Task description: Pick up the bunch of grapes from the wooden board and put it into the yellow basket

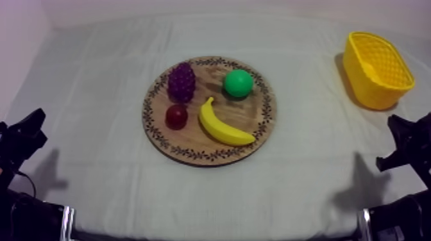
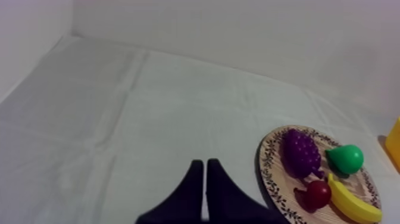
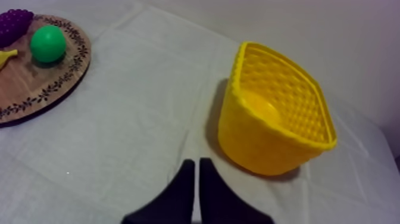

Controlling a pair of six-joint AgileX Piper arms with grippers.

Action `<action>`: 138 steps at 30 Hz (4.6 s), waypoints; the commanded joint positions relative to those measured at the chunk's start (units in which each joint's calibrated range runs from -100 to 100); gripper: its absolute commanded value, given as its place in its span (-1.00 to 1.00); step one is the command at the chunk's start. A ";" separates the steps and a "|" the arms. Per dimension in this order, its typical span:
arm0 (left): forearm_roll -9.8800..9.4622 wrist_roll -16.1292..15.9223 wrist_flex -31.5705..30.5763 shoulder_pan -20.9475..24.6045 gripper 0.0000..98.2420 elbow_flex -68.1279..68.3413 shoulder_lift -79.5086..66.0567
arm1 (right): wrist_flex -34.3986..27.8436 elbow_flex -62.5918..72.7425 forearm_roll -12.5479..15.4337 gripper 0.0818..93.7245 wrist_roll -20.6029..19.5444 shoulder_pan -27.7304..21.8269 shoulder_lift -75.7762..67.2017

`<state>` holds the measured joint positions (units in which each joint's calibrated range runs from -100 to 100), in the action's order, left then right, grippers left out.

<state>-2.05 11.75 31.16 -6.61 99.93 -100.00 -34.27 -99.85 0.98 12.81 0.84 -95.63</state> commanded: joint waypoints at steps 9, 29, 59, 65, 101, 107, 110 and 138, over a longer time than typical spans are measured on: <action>-0.02 0.00 -0.04 -0.01 -1.00 -0.04 0.00 | -3.71 0.07 -0.07 -0.99 0.01 1.76 -0.13; -0.02 0.00 -0.04 -0.01 -1.00 -0.04 0.00 | -3.71 0.07 -0.07 -0.99 0.01 1.76 -0.13; -0.02 0.00 -0.04 -0.01 -1.00 -0.04 0.00 | -2.91 0.07 0.06 -0.98 -0.90 1.76 -0.13; -0.02 0.00 -0.04 -0.01 -1.00 -0.04 0.00 | -2.08 0.11 -0.01 -0.99 -1.45 1.95 0.44; -0.02 0.00 -0.04 -0.01 -1.00 -0.04 0.00 | -22.63 63.33 -11.64 -0.99 -11.38 16.66 54.18; -0.02 0.00 -0.04 -0.01 -1.00 -0.04 0.00 | -26.66 74.24 -12.63 -0.99 -12.23 21.11 63.07; -0.02 0.00 -0.04 -0.01 -1.00 -0.04 0.00 | -28.75 79.42 -13.29 -0.99 -14.00 23.27 67.38; -0.02 0.00 -0.04 -0.01 -1.00 -0.04 0.00 | -43.89 117.25 -14.62 -0.99 -30.00 33.71 104.06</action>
<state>-2.05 11.75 31.16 -6.61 99.93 -100.00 -76.75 14.76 -13.56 -15.65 34.32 5.91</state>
